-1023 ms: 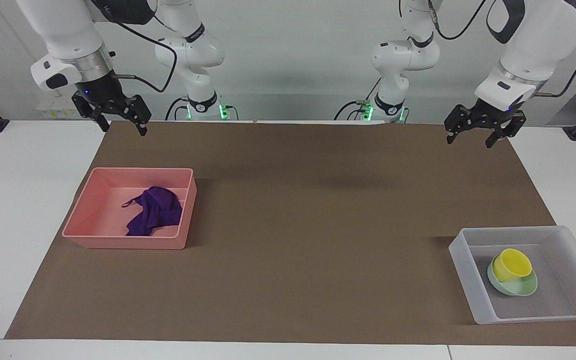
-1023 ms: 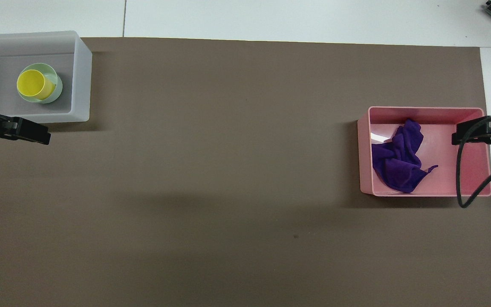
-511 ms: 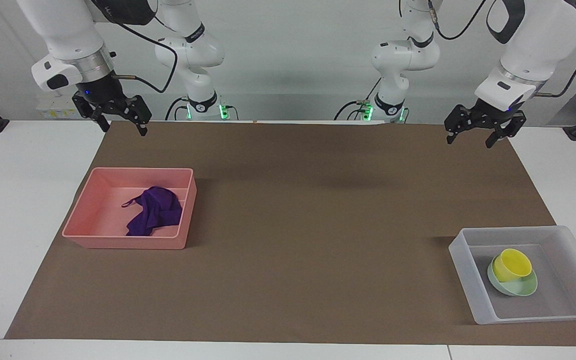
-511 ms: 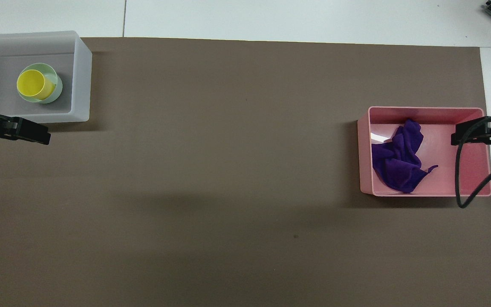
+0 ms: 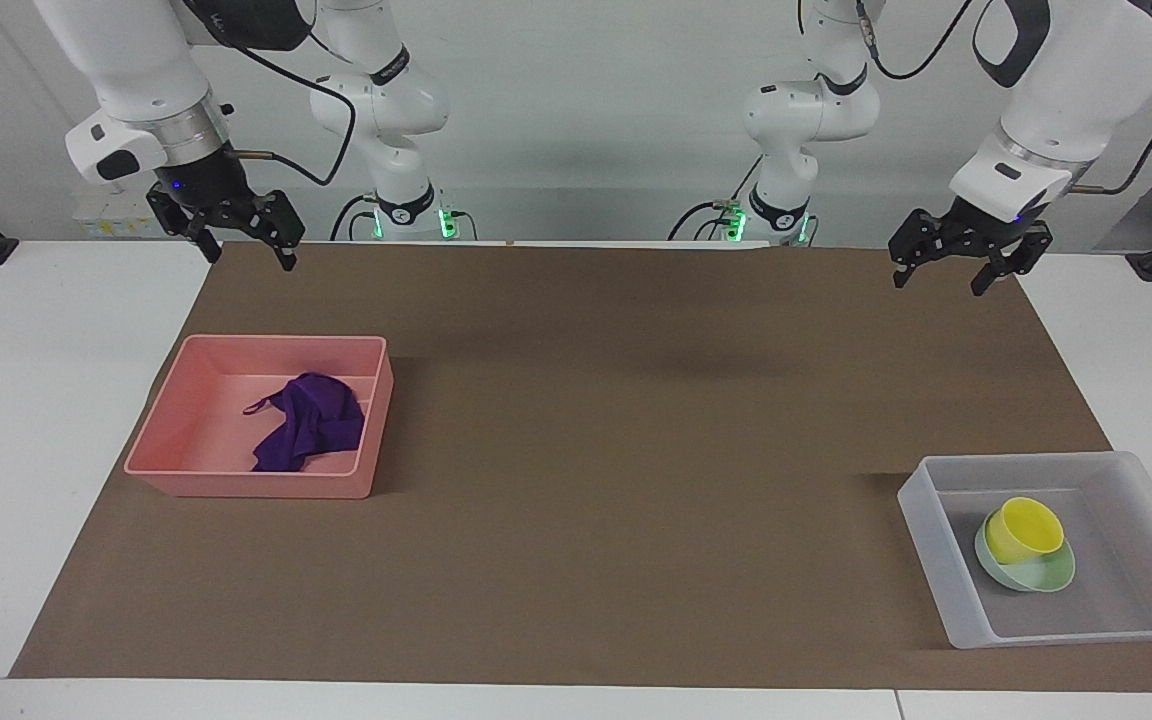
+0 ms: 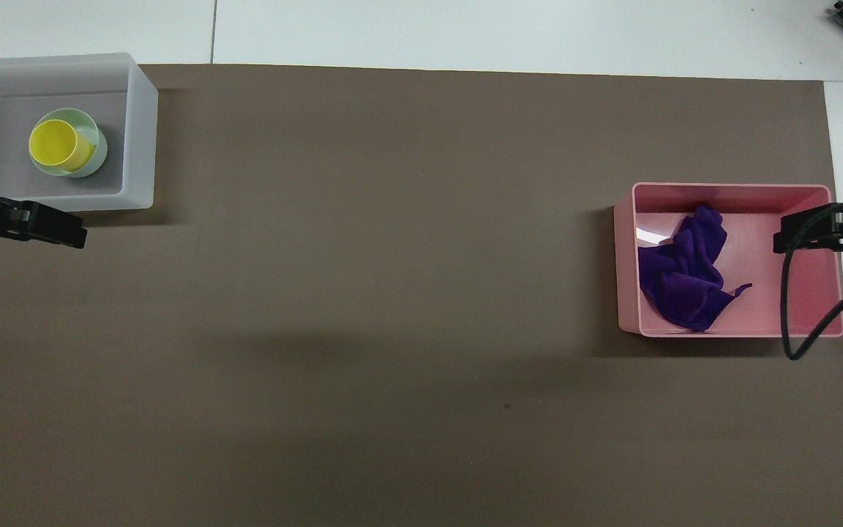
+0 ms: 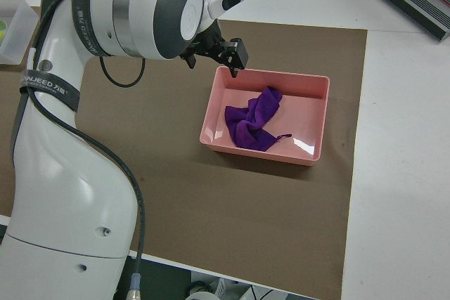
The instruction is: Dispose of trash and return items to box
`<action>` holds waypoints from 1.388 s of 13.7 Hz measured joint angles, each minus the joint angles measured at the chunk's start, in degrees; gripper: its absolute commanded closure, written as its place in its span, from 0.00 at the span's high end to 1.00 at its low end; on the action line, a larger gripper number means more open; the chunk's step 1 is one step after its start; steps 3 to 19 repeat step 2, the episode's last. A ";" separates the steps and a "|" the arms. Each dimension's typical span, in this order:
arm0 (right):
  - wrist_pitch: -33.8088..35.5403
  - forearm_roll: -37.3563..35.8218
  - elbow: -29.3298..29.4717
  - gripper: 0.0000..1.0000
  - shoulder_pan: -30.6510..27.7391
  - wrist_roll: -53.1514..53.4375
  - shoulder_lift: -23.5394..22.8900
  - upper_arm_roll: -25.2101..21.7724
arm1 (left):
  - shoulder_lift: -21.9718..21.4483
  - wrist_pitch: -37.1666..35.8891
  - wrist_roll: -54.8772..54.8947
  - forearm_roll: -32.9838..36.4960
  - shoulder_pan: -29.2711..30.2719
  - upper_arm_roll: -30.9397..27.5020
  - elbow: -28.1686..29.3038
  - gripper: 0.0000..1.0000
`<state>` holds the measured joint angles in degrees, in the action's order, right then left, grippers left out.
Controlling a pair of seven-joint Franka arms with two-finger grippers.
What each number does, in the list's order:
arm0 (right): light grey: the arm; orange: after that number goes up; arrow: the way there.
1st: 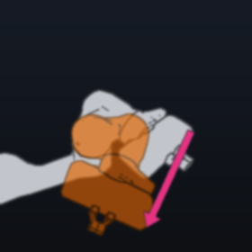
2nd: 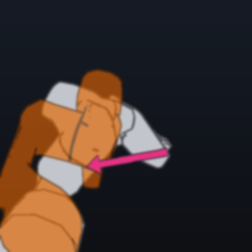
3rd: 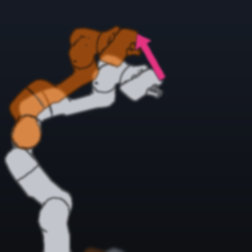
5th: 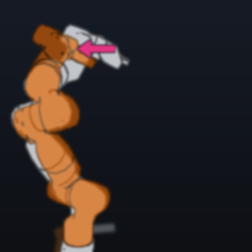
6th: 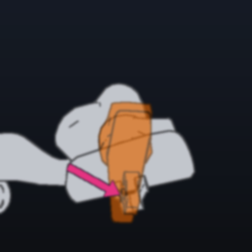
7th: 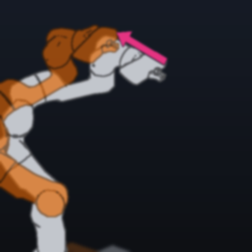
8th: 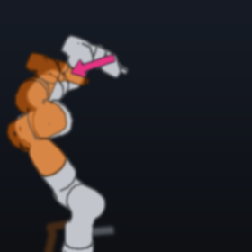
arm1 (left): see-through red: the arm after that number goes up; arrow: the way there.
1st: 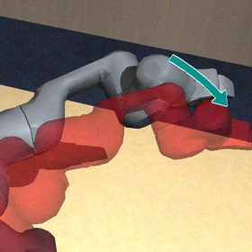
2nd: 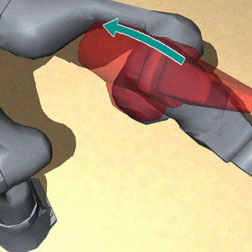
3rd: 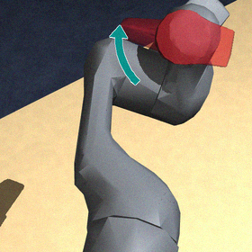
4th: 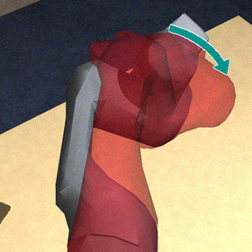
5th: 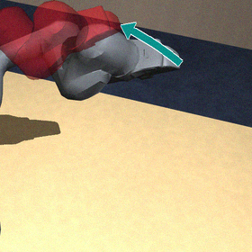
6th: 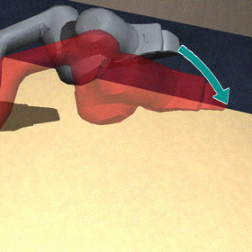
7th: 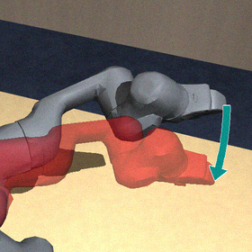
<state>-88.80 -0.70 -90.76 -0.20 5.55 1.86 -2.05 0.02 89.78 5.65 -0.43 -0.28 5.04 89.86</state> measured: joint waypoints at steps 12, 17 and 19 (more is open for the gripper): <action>0.00 0.00 -0.04 1.00 0.00 0.00 0.03 0.00 | 0.00 0.00 0.00 0.00 0.00 0.00 0.00 1.00; 0.00 0.00 -0.04 1.00 0.00 0.00 0.03 0.00 | 0.00 0.00 0.00 0.00 0.00 0.00 0.00 1.00; 0.00 0.00 -0.04 1.00 0.00 0.00 0.03 0.00 | 0.00 0.00 0.00 0.00 0.00 0.00 0.00 1.00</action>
